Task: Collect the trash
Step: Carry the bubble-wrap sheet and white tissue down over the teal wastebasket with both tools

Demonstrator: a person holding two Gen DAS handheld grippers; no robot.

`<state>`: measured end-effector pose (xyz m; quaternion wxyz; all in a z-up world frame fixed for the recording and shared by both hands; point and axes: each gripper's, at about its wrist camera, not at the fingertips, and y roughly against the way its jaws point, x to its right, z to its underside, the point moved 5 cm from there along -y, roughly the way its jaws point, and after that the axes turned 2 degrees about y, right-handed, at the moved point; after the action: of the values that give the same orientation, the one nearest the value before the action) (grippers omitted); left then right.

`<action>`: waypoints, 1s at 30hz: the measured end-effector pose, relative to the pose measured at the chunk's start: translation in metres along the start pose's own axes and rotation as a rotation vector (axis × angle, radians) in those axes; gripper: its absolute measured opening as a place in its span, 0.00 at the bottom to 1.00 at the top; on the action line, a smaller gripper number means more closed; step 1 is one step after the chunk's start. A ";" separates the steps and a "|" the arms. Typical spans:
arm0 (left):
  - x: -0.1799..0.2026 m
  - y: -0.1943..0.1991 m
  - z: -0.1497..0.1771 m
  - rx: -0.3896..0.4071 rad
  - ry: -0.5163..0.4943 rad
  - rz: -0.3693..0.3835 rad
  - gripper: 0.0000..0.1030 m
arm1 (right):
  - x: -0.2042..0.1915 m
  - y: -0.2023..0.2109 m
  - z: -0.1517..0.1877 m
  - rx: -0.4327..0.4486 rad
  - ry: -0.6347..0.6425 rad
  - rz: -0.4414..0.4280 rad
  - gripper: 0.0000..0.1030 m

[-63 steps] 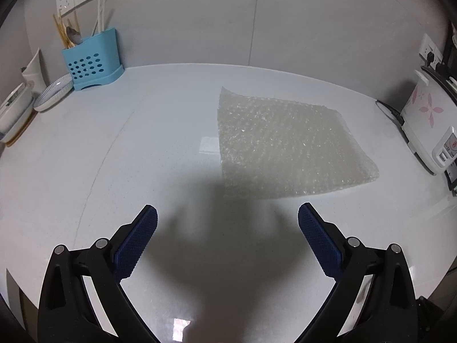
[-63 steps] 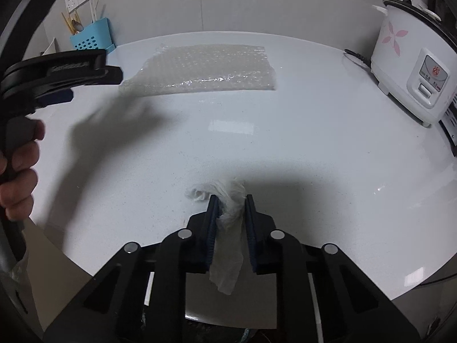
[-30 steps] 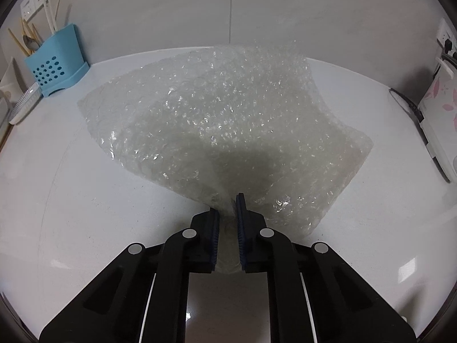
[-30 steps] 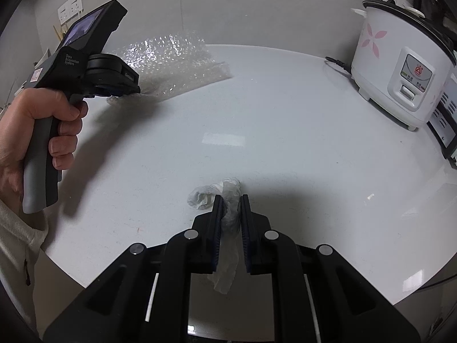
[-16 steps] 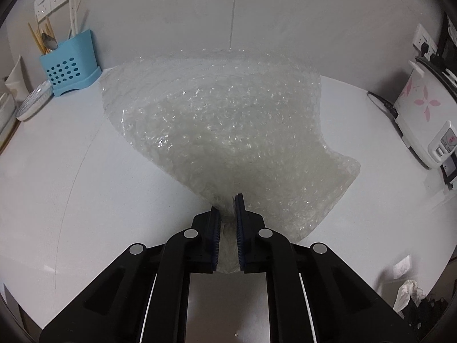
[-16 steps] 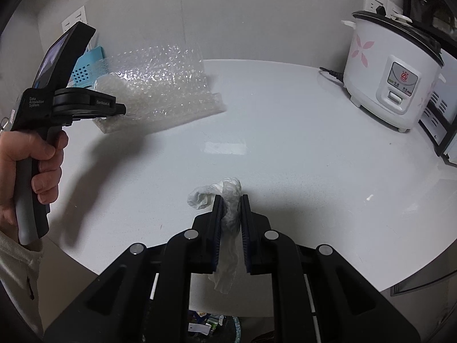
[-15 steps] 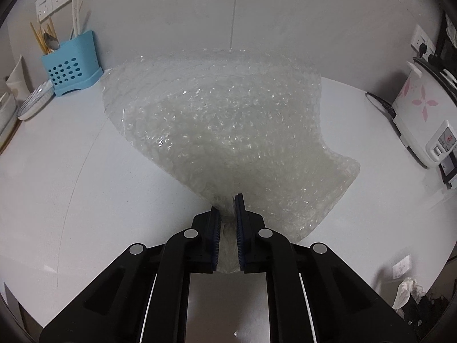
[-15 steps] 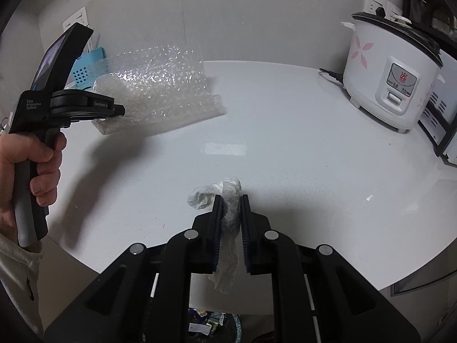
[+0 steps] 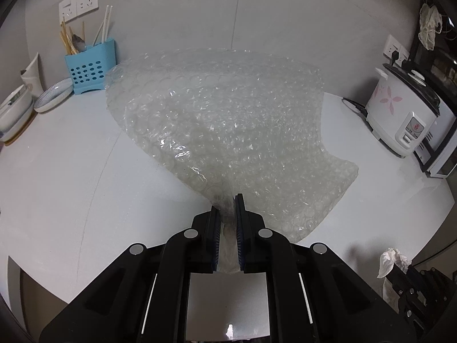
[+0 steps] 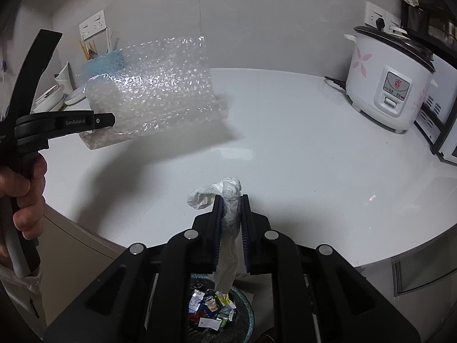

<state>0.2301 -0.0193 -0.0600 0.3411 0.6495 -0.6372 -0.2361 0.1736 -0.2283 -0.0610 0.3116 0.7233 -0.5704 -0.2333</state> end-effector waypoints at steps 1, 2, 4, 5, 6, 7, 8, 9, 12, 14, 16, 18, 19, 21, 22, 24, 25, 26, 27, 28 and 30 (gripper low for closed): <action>0.000 0.004 0.004 0.006 -0.002 0.000 0.08 | -0.001 0.002 0.001 0.003 -0.002 -0.003 0.11; -0.001 0.009 0.008 0.010 -0.002 0.004 0.08 | -0.001 0.004 0.001 0.006 -0.001 -0.006 0.11; -0.002 0.019 0.015 0.021 0.003 0.015 0.08 | -0.004 0.008 0.003 0.012 0.002 -0.008 0.11; -0.002 0.024 0.019 0.027 0.003 0.019 0.08 | -0.006 0.011 0.005 0.014 0.002 -0.011 0.11; -0.002 0.028 0.022 0.033 0.003 0.024 0.08 | -0.009 0.014 0.007 0.016 0.004 -0.016 0.11; -0.002 0.033 0.027 0.039 0.002 0.028 0.08 | -0.010 0.017 0.009 0.018 0.005 -0.019 0.11; -0.003 0.038 0.032 0.046 0.001 0.031 0.08 | -0.012 0.020 0.012 0.020 0.006 -0.021 0.11; -0.003 0.043 0.036 0.053 0.001 0.035 0.08 | -0.014 0.023 0.015 0.022 0.006 -0.024 0.11; -0.006 0.056 0.050 0.067 0.004 0.052 0.08 | -0.017 0.032 0.022 0.034 0.008 -0.029 0.11; -0.005 0.063 0.058 0.079 -0.005 0.050 0.08 | -0.019 0.038 0.025 0.042 0.010 -0.032 0.11; -0.005 0.071 0.068 0.088 -0.010 0.052 0.08 | -0.021 0.044 0.030 0.049 0.012 -0.037 0.11; -0.006 0.077 0.078 0.091 -0.010 0.063 0.08 | -0.024 0.050 0.035 0.057 0.016 -0.038 0.11; -0.005 0.080 0.082 0.093 -0.012 0.066 0.08 | -0.025 0.054 0.038 0.062 0.019 -0.039 0.11; -0.006 0.086 0.092 0.100 -0.015 0.067 0.08 | -0.027 0.061 0.043 0.071 0.025 -0.040 0.11; -0.006 0.089 0.097 0.101 -0.014 0.073 0.08 | -0.028 0.064 0.046 0.074 0.026 -0.042 0.11; -0.004 0.094 0.110 0.100 -0.013 0.091 0.08 | -0.031 0.069 0.054 0.078 0.031 -0.046 0.11; -0.002 0.097 0.115 0.103 -0.017 0.093 0.08 | -0.032 0.071 0.057 0.079 0.031 -0.050 0.11; -0.001 0.101 0.121 0.108 -0.021 0.095 0.08 | -0.033 0.073 0.061 0.079 0.030 -0.055 0.11; 0.000 0.104 0.128 0.112 -0.023 0.099 0.08 | -0.034 0.076 0.065 0.081 0.032 -0.059 0.11; -0.001 0.107 0.135 0.112 -0.023 0.104 0.08 | -0.035 0.079 0.071 0.082 0.033 -0.063 0.11; 0.000 0.110 0.148 0.109 -0.027 0.111 0.08 | -0.036 0.084 0.080 0.086 0.034 -0.067 0.11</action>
<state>0.0467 -0.0358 -0.0754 0.3091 0.6278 -0.6885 -0.1903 0.0524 -0.2207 -0.0567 0.2819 0.7586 -0.5499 -0.2068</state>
